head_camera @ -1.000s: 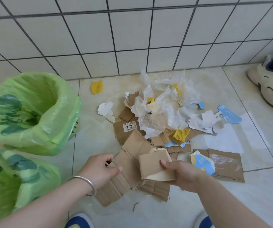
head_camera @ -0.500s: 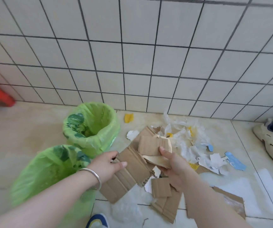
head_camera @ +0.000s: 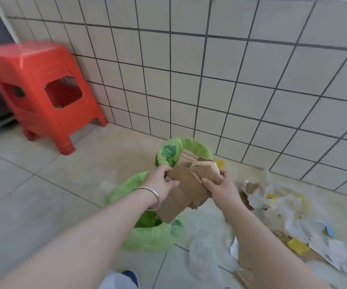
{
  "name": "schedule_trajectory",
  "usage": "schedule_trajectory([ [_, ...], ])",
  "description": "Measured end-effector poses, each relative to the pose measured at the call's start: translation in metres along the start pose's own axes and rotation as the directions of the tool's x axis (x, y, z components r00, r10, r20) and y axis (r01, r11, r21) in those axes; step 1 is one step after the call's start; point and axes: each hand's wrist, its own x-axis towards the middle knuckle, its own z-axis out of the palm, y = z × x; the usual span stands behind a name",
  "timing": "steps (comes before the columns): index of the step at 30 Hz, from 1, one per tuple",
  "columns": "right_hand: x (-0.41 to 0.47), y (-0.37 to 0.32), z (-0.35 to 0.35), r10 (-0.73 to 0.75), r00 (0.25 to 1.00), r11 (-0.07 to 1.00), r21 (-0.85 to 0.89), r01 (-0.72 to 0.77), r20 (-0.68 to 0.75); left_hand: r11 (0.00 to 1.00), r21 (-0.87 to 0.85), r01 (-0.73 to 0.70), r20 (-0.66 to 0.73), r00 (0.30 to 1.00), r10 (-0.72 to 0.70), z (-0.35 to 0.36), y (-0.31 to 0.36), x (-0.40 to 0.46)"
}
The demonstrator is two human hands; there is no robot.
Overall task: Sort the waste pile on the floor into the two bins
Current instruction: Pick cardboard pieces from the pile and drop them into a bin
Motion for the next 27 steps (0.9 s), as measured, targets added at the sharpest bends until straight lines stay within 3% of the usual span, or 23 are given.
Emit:
schedule_trajectory([
  [5, 0.009, -0.007, 0.041, -0.094, 0.99, 0.992, -0.068, 0.102, 0.102, 0.997, -0.067, 0.038, -0.085, 0.995, -0.044, -0.012, -0.029, 0.025],
  [13, 0.038, 0.031, 0.135, 0.006, 0.989, 0.974, -0.225, 0.028, 0.149, 0.981, 0.084, 0.176, -0.052, 0.984, -0.172, -0.012, -0.102, 0.073],
  [21, 0.058, 0.054, 0.157, 0.191, 0.968, 0.914, -0.389, -0.114, 0.164, 0.916, 0.329, 0.229, 0.101, 0.956, -0.275, 0.016, -0.132, 0.102],
  [27, 0.056, 0.059, 0.153, 0.219, 0.951, 0.839, -0.541, -0.068, 0.22, 0.884, 0.444, 0.146, 0.19, 0.949, -0.252, 0.027, -0.13, 0.108],
])
